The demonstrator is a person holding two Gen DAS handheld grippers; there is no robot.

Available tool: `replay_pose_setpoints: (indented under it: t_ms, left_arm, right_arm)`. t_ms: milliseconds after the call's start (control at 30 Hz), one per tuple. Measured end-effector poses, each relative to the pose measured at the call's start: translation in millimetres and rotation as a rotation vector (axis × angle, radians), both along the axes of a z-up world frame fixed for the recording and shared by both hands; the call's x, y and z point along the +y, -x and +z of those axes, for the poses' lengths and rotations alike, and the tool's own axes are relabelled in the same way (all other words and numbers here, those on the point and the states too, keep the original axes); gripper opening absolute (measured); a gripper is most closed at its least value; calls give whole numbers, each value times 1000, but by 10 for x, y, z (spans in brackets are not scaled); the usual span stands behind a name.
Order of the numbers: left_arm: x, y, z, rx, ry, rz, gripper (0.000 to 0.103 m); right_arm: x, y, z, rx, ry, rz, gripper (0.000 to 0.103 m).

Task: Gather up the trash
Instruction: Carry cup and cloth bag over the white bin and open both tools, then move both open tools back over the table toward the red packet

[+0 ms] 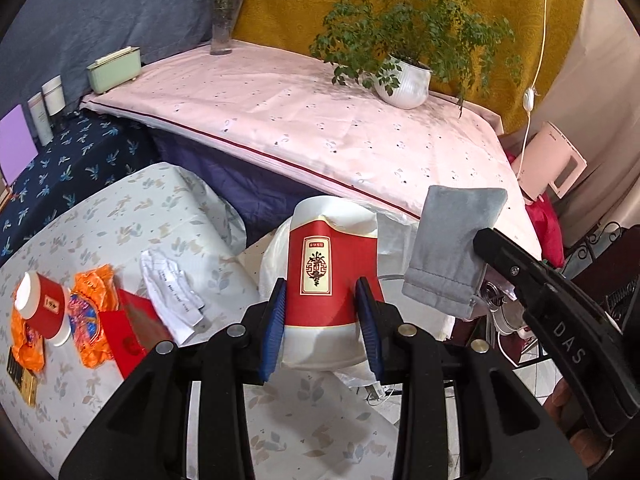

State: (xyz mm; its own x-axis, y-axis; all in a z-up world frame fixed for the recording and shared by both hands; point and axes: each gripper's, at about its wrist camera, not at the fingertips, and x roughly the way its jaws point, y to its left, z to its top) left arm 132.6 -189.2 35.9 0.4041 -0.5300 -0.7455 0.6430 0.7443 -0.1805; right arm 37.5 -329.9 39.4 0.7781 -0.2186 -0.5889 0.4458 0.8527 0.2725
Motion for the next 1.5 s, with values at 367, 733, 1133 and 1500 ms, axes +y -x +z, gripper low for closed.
replay_pose_setpoints:
  t_ms: [367, 733, 1133, 1500]
  left_arm:
    - [-283, -7, -88, -20, -29, -29, 36]
    - [-234, -28, -80, -26, -29, 0, 47]
    - [0, -51, 3, -26, -11, 49, 47]
    - [311, -90, 95, -26, 15, 100, 47]
  right_arm:
    - [-215, -53, -142, 26, -19, -52, 12]
    - [-219, 4, -76, 0, -20, -62, 28]
    - [-11, 19, 37, -8, 0, -34, 30]
    - [256, -3, 150, -20, 25, 7, 32]
